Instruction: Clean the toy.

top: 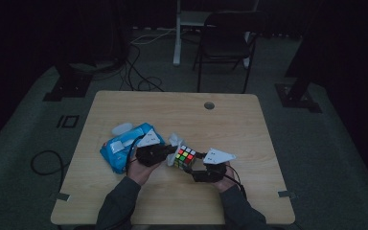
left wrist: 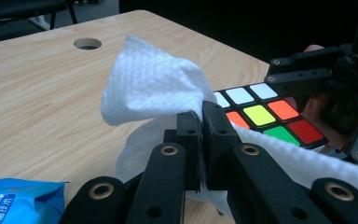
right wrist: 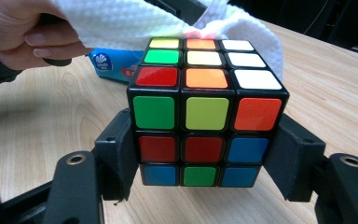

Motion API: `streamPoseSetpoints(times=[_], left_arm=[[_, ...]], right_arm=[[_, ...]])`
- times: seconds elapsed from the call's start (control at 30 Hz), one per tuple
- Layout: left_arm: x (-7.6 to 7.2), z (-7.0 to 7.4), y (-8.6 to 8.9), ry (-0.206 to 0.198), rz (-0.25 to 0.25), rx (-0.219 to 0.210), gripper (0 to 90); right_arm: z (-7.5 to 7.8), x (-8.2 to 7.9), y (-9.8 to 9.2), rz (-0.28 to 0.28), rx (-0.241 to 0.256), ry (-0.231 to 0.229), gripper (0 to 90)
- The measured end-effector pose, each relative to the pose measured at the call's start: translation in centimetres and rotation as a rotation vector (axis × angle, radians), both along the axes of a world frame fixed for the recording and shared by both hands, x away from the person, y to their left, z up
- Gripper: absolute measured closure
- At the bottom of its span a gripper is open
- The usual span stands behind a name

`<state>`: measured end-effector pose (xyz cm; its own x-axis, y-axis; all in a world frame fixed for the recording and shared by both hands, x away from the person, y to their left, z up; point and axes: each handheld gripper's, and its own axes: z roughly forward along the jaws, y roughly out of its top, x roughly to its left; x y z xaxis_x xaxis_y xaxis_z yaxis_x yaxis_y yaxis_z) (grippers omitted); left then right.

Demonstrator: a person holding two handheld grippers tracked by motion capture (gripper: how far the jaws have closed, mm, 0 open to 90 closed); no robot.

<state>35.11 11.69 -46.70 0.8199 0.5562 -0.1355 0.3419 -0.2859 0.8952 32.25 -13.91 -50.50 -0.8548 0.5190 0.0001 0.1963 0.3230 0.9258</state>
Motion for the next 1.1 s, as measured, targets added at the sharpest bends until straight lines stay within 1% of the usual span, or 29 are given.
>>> streamPoseSetpoints(times=[0.2, 0.3, 0.4, 0.6, 0.9, 0.97, 1.1], left_arm=[[0.2, -0.6, 0.0, 0.020, -0.001, 0.014, 87.8], [0.2, -1.0, -0.3, 0.030, -0.010, 0.022, 87.8], [0.2, -1.2, -0.4, 0.038, -0.014, 0.018, 87.8], [0.1, -1.5, -0.3, 0.042, -0.024, 0.027, 87.9], [0.2, -2.0, -0.4, 0.058, -0.029, 0.039, 87.8], [0.2, -2.1, -0.4, 0.062, -0.031, 0.048, 87.8], [0.2, -2.1, -0.5, 0.062, -0.033, 0.051, 87.8]], right_arm=[[0.1, -0.1, 0.0, 0.003, 0.006, -0.007, 34.4], [0.3, -0.1, -0.2, 0.009, 0.025, -0.002, 34.5], [0.3, 0.0, -0.4, 0.008, 0.034, 0.004, 34.5], [0.4, 0.1, -0.6, 0.008, 0.057, 0.010, 34.4], [0.6, 0.1, -0.8, -0.005, 0.069, 0.010, 34.5], [0.6, 0.1, -0.8, -0.007, 0.071, 0.008, 34.4], [0.6, 0.2, -0.9, -0.004, 0.072, 0.012, 34.5]])
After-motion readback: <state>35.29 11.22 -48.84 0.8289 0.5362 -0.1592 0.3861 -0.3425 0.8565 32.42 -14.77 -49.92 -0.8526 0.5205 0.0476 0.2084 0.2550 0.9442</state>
